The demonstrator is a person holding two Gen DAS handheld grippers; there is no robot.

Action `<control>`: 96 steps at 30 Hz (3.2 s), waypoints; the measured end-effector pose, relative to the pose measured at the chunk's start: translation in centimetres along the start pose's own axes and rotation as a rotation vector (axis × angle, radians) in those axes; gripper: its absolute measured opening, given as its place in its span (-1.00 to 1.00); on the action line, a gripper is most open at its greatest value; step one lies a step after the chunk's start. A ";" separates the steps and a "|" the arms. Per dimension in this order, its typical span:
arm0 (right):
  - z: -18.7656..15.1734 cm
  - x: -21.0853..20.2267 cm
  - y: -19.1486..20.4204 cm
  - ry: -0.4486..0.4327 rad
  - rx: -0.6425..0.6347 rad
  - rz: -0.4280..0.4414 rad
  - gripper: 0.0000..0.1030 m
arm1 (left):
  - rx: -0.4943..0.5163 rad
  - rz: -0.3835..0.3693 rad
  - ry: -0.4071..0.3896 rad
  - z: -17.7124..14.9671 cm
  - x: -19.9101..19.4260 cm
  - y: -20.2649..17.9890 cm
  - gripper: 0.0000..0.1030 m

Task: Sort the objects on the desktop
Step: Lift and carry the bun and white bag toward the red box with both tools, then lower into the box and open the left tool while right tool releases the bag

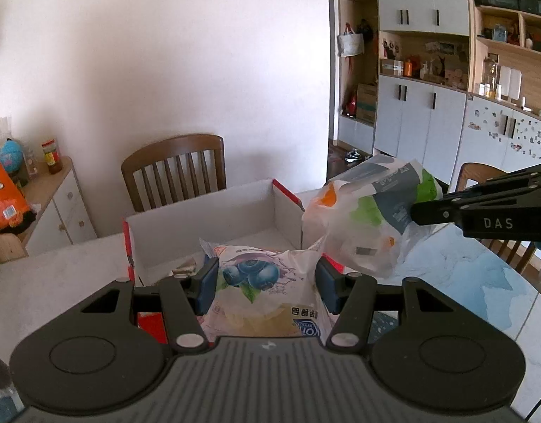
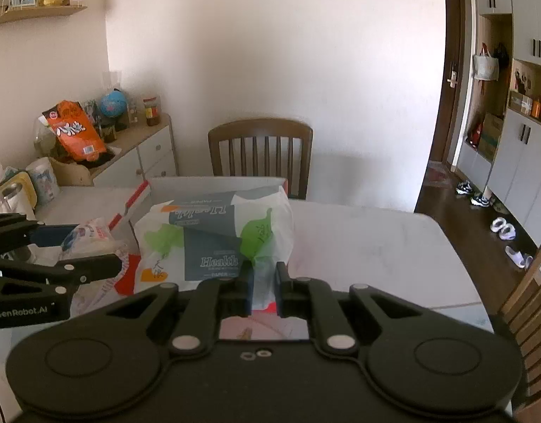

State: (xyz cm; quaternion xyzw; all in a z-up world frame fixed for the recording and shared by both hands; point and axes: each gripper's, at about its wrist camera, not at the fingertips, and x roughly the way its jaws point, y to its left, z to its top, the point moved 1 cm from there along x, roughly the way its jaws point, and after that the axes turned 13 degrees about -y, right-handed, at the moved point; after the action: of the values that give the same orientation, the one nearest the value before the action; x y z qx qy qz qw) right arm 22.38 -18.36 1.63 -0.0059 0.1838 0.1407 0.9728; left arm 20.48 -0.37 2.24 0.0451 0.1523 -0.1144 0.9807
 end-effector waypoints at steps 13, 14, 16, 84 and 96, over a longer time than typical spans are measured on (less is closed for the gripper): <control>2.8 2.7 0.5 -0.017 -0.003 -0.006 -0.79 | 0.010 0.016 0.003 2.7 2.8 3.3 0.09; 2.9 3.0 0.6 -0.017 -0.006 -0.006 -0.79 | 0.010 0.014 0.007 2.8 3.1 3.6 0.09; 3.2 3.6 0.8 -0.016 -0.010 -0.008 -0.79 | 0.010 0.015 0.011 2.9 3.7 4.3 0.09; -2.7 22.2 4.9 0.274 -0.239 -0.060 -0.63 | 0.031 -0.090 0.345 -4.5 19.9 8.7 0.15; -2.2 20.9 4.3 0.279 -0.181 -0.032 -0.15 | 0.007 -0.054 0.347 -4.1 19.5 8.8 0.48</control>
State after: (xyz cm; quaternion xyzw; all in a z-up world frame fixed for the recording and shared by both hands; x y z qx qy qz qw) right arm 39.07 -8.73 -7.73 -0.1160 0.3033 0.1391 0.9355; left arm 39.48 4.58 -7.18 0.0634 0.3199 -0.1318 0.9361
